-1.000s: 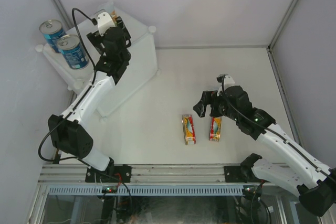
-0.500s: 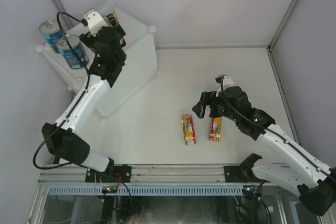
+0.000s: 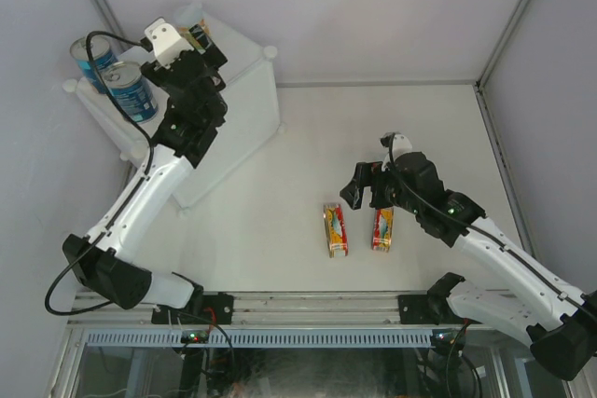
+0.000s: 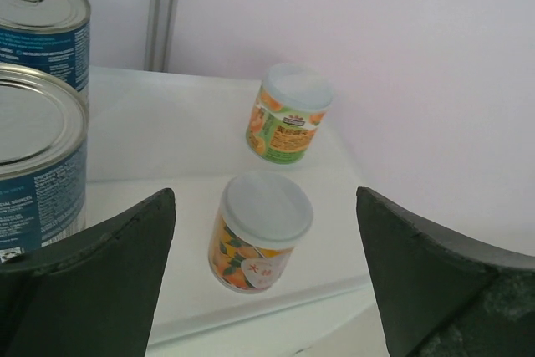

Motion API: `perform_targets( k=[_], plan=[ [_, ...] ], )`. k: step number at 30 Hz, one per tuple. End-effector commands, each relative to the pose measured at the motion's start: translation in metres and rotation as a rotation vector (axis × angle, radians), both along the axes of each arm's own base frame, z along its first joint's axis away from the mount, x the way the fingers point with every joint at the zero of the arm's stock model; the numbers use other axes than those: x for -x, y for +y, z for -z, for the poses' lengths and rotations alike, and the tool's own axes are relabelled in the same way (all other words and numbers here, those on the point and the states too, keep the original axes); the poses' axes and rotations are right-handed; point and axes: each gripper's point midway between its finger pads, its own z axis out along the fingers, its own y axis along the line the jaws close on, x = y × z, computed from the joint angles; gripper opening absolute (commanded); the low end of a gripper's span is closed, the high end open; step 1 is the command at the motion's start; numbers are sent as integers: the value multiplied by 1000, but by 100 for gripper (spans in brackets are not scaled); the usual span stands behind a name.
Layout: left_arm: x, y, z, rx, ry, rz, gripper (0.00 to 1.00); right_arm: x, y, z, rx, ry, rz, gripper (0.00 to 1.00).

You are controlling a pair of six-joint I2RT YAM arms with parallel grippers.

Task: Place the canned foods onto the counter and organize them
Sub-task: Place the canned food on the counter.

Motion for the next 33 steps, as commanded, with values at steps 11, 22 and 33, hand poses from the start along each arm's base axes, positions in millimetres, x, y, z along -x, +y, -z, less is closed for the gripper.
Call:
perform_targets(
  k=[11,22,33],
  plan=[
    [2,-43,4,-68,23,84,81,-10,2,-35,-60,-90,-5,92],
    [-16,-60,13,-100,77,126,80,-13,2,-35,-63,-94,-7,92],
    [-26,-58,22,-114,106,108,80,-16,3,-34,-63,-92,-3,92]
  ],
)
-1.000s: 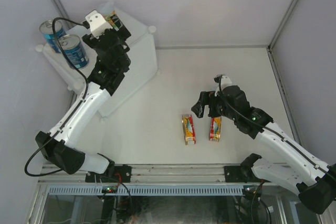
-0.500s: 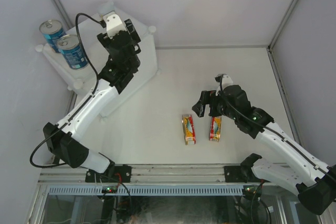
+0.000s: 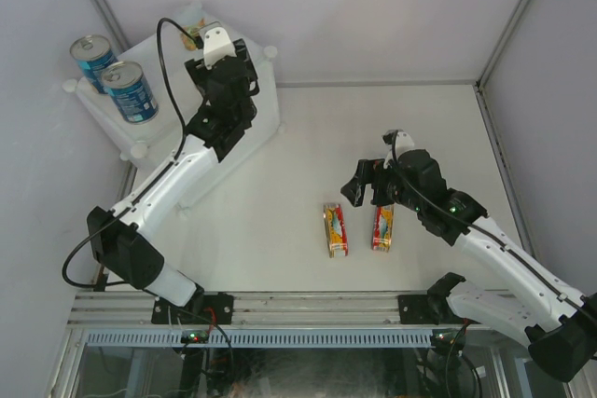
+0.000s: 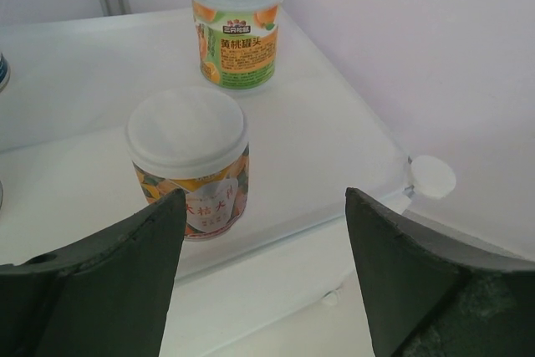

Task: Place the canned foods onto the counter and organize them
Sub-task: Place the canned food on the counter.

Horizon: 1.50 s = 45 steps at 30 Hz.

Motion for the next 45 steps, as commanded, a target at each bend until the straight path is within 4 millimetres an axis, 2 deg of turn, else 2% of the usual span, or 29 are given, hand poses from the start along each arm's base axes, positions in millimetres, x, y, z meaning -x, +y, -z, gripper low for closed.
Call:
perform_targets(
  k=[1,13,14,15,16,22,28,32,40,45],
  plan=[
    [-2,5,-35,38,-69,-7,80,-11,6,-30,-46,-84,-4,92],
    [-12,11,-33,37,-34,5,79,-12,4,-31,-50,-82,14,92],
    [-12,11,-33,37,-29,8,79,-12,5,-30,-52,-77,12,92],
    [-14,23,-32,39,-28,-17,78,-12,6,-29,-54,-72,9,92],
    [-15,27,-32,40,-26,-23,76,-13,7,-29,-54,-71,7,92],
    [-14,37,-27,43,-6,-25,64,-15,11,-28,-57,-75,1,92],
    [-15,45,-18,62,15,-34,61,-16,13,-27,-59,-70,1,92],
    [-20,40,-16,68,21,-1,59,-17,15,-24,-57,-63,1,92],
    [-30,15,-9,92,61,124,55,-18,19,-23,-55,-63,-2,92],
    [-23,6,-1,170,64,162,51,-20,22,-20,-54,-57,-5,92]
  ],
)
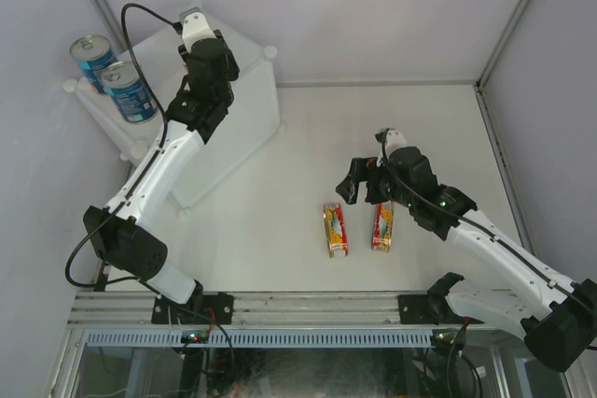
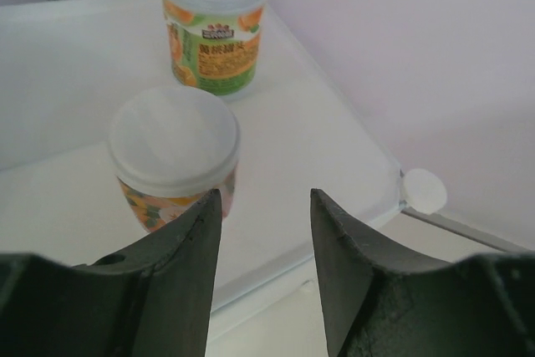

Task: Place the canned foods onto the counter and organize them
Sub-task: Place the canned food on the counter.

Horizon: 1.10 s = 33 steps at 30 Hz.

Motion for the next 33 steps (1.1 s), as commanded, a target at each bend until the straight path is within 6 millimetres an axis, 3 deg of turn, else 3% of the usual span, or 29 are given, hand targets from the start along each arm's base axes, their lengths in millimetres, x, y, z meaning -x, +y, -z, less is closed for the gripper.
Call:
perform_targets(
  k=[1,11,18,33],
  plan=[
    [6,-15,5,92,9,70,50,-12,11,-29,-61,-73,3,92],
    [-8,-13,6,15,51,51,50,-16,17,-23,-60,-60,-3,92],
    [-17,7,17,62,65,-4,50,-20,19,-21,-60,-57,-1,92],
    [-35,33,9,86,37,-62,50,-22,27,-16,-63,-38,-9,92]
  ],
)
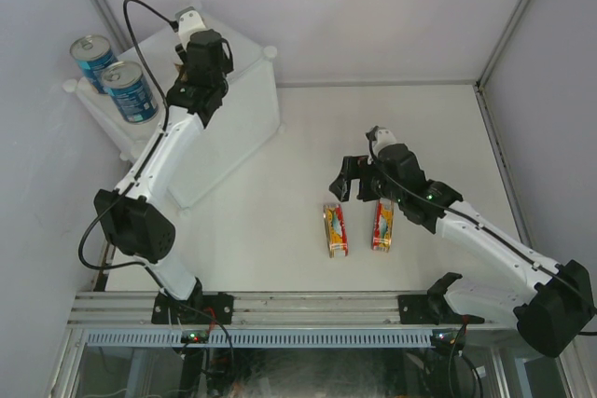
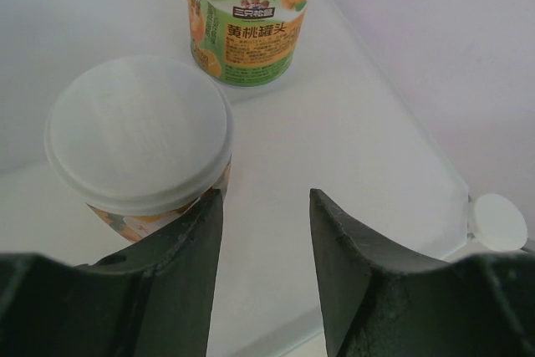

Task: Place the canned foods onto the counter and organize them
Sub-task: Place the canned food on the counter.

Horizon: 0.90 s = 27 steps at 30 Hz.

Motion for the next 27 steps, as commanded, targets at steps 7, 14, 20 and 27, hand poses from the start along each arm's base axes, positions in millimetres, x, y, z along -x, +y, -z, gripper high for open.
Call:
perform_targets(
  k=[7,14,20,27],
  plan=[
    [-5,24,-23,55,-60,-56,50,-9,14,-29,-65,-60,-4,92],
    [-2,37,-21,60,-53,-62,50,-10,16,-29,-66,-58,-7,92],
    [-1,45,-17,29,-26,-26,51,-10,18,-30,-67,-60,-10,92],
    [-2,52,-13,-19,4,10,53,-10,19,-29,-68,-58,-10,92]
  ],
)
